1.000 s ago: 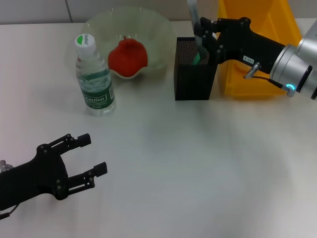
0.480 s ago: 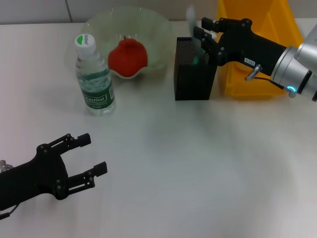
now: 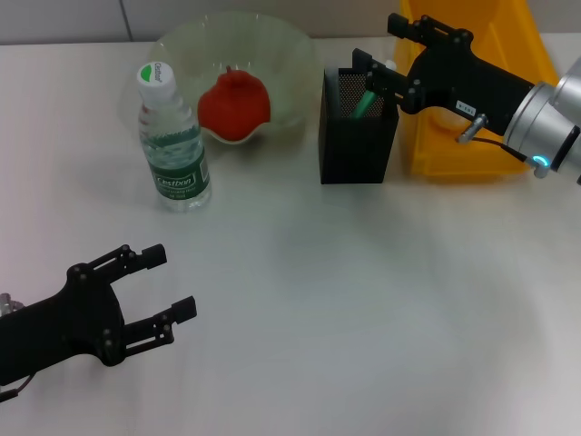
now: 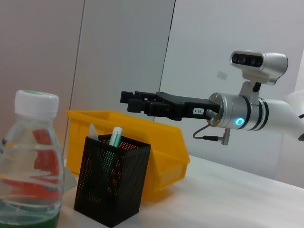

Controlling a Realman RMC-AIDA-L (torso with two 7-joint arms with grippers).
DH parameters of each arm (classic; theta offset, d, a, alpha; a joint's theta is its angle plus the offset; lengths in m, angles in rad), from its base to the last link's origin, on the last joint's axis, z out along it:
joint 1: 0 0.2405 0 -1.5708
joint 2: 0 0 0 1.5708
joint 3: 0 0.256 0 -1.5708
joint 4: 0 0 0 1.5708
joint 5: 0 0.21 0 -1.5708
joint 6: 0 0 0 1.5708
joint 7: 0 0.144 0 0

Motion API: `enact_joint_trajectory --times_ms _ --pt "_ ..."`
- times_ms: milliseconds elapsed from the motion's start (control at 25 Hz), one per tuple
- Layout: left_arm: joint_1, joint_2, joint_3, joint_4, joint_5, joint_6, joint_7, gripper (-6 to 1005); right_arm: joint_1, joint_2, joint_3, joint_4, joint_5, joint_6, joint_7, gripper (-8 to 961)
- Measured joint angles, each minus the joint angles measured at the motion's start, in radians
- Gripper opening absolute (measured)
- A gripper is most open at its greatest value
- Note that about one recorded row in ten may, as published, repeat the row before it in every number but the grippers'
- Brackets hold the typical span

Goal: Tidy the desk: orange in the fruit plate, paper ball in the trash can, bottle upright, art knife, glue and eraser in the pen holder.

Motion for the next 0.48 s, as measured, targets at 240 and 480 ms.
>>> enact_joint_trajectory --times_ms 240,480 --pt "0.000 0.000 0.000 0.000 0.000 0.001 -0.001 811 -0.006 0.000 -0.004 -0.003 0.011 -0.009 -0.001 617" --pt "0.000 0.000 0.000 0.000 0.000 0.006 -0.002 811 -0.009 0.000 0.002 -0.003 0.011 -0.020 -0.002 746"
